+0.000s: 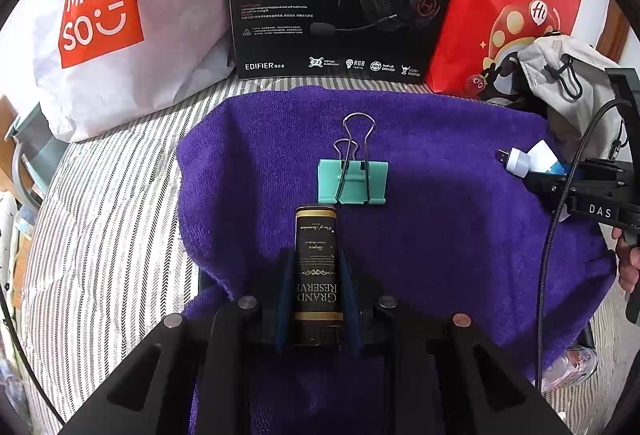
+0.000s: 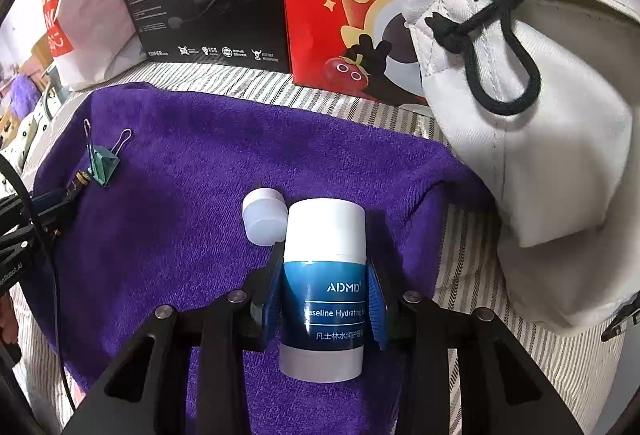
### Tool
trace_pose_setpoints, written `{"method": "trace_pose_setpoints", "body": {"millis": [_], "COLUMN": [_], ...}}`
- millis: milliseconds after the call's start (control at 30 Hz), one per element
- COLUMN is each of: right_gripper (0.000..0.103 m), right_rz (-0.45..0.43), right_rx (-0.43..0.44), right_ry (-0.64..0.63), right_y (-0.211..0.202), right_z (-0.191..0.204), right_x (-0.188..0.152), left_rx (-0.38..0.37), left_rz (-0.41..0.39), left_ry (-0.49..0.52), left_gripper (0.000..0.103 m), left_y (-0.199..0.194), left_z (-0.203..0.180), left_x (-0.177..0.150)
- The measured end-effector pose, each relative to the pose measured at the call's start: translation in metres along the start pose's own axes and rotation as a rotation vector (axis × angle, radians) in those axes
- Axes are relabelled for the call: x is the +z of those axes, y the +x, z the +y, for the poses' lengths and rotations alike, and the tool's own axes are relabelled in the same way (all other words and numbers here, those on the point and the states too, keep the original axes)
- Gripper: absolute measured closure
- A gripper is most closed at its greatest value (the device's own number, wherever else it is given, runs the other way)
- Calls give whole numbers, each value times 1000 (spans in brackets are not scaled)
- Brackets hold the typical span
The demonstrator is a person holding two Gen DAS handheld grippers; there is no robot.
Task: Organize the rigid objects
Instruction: 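Carry the box with the left tool while the right tool carries the stick onto the towel, then release the box with the left tool while the right tool releases the stick beside the cap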
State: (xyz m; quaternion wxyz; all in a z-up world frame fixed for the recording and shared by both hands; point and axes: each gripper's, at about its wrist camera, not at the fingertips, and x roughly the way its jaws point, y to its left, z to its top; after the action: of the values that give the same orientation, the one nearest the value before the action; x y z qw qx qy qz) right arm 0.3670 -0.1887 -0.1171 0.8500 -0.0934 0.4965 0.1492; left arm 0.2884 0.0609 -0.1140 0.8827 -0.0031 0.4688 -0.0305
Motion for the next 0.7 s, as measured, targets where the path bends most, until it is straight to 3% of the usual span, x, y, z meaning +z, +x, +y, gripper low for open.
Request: {"method": "trace_pose_setpoints", "body": {"millis": [200,333,400,700], "right_gripper": [65,56,54,45], "right_rz": [-2,-3,3,-34], "right_rx": [0,17,39,17], "right_ry": [-12,-35,-24,-13], "right_y": [-1,-8,-15,-57], "right_z": [4,5,5,8], "right_x": [-3,-10,-15,-41], "left_rx": [10,-21,12,16], "left_rz": [0,11,14,-10], "left_ry": [9,3,29,-27], "left_gripper": [76,52,47,43], "left_y": [-1,-4,-4,-31], "left_z": [-3,-6,-13,-10], "left_x": [-3,-7,-10,-21]}}
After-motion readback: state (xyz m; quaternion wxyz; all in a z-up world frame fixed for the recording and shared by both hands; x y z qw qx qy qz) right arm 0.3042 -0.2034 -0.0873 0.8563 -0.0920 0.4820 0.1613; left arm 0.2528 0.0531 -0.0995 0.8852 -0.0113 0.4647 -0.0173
